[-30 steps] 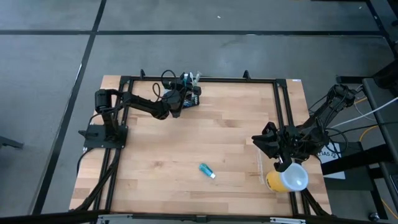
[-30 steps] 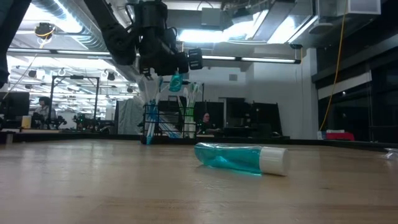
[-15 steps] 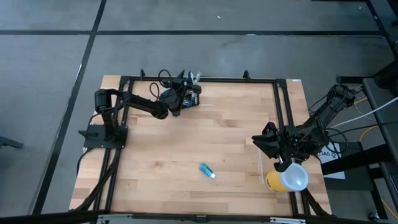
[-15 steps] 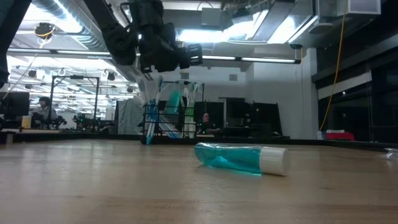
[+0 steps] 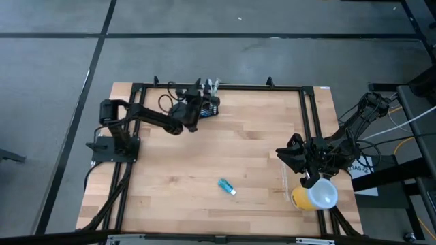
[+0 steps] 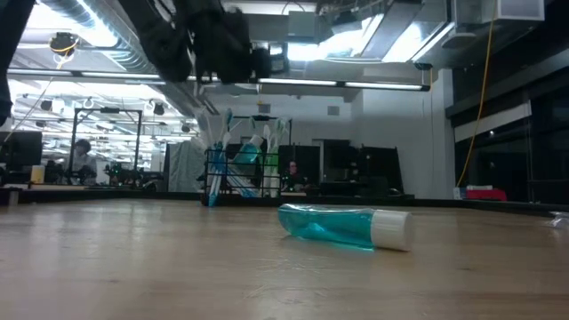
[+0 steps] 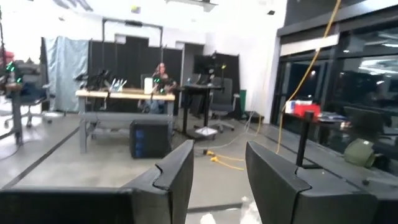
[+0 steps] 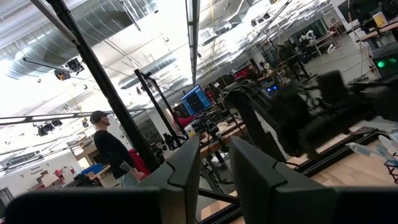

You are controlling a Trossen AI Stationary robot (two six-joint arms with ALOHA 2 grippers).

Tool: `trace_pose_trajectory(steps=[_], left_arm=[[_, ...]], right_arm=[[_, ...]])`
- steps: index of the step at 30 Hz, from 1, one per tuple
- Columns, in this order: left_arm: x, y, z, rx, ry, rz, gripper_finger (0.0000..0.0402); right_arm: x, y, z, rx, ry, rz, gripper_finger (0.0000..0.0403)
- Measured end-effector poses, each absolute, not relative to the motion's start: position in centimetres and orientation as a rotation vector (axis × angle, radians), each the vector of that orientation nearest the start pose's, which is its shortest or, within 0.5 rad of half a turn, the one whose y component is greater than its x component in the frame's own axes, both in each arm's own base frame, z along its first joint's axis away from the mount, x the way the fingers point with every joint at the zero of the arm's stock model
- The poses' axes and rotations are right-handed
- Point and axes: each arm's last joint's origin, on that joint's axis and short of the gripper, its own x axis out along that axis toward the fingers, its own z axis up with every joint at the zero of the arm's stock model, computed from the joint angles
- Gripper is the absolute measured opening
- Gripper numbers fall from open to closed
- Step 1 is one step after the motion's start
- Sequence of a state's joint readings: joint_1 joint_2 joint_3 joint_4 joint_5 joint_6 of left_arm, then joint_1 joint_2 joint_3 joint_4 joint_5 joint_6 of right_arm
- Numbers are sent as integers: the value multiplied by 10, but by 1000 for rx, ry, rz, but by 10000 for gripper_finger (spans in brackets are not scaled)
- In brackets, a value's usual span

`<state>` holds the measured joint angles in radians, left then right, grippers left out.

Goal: Pick & Place toothbrushing station
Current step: Put the mouthwash bottle into the wire organizer

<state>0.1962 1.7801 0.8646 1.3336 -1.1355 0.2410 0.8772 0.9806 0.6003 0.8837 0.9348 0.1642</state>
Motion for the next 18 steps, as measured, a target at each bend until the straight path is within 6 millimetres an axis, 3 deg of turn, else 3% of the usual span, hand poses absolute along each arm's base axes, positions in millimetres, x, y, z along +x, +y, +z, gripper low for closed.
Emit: trace_pose_trajectory(steps=[5, 10, 18], left_arm=[[328, 66, 262, 134, -155, 1261, 141], [319, 21, 275, 276, 89, 995, 141], [274, -58, 271, -130, 280, 535, 139]], right_arm=[[144, 137, 329, 553, -316, -30, 89], [144, 138, 329, 540, -321, 0, 89], [142, 140, 330, 514, -327, 43, 89]])
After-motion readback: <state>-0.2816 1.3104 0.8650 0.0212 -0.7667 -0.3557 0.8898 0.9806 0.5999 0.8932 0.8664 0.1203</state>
